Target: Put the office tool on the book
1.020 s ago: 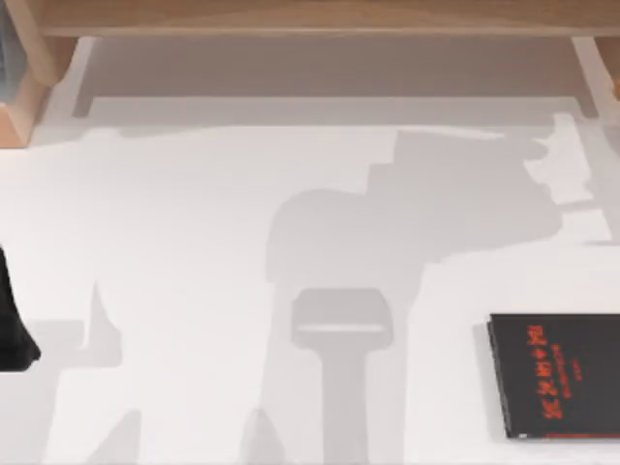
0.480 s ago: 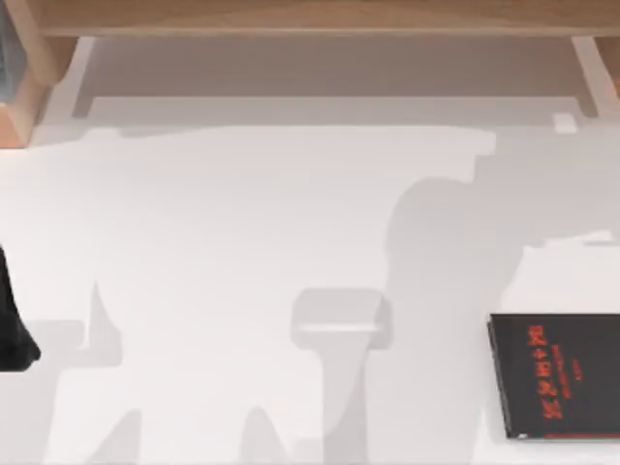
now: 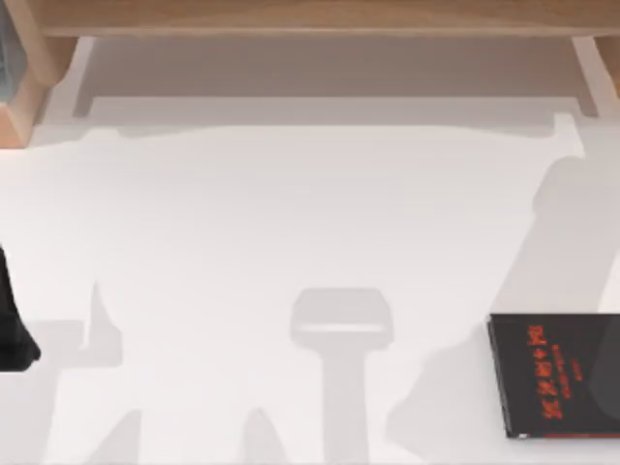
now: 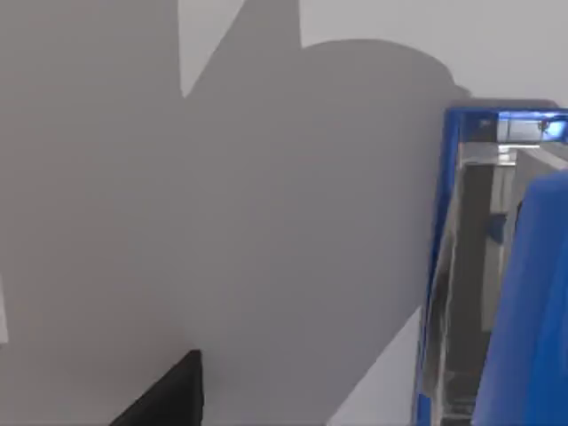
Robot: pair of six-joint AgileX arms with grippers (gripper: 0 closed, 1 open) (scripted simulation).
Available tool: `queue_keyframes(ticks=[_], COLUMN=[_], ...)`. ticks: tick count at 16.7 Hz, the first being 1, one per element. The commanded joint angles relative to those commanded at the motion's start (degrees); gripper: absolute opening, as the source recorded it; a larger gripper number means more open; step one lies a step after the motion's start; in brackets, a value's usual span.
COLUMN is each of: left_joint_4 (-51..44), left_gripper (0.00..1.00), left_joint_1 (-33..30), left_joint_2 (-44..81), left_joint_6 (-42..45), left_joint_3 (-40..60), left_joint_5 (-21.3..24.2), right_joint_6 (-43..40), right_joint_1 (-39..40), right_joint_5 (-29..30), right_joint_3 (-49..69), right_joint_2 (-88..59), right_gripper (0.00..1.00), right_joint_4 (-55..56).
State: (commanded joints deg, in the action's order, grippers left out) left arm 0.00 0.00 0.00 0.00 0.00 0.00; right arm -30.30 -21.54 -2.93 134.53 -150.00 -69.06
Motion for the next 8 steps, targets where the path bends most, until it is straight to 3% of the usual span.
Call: queue_keyframes(ticks=[4,8], left_joint_4=[0.0,0.0], left_gripper=[1.0,1.0], left_joint_1=[0.0,0.0], left_joint_2=[0.0,0.0], left_joint_6=[0.0,0.0], left_joint_3=[0.0,0.0], left_joint_5=[0.0,0.0], right_joint_6=[0.0,0.0], right_joint_1=[0.0,0.0], right_joint_5=[0.0,0.0], right_joint_3=[0.0,0.0], right_joint_2=[0.0,0.0], right_gripper=[1.0,0.7], right_joint_4=[0.0,0.0])
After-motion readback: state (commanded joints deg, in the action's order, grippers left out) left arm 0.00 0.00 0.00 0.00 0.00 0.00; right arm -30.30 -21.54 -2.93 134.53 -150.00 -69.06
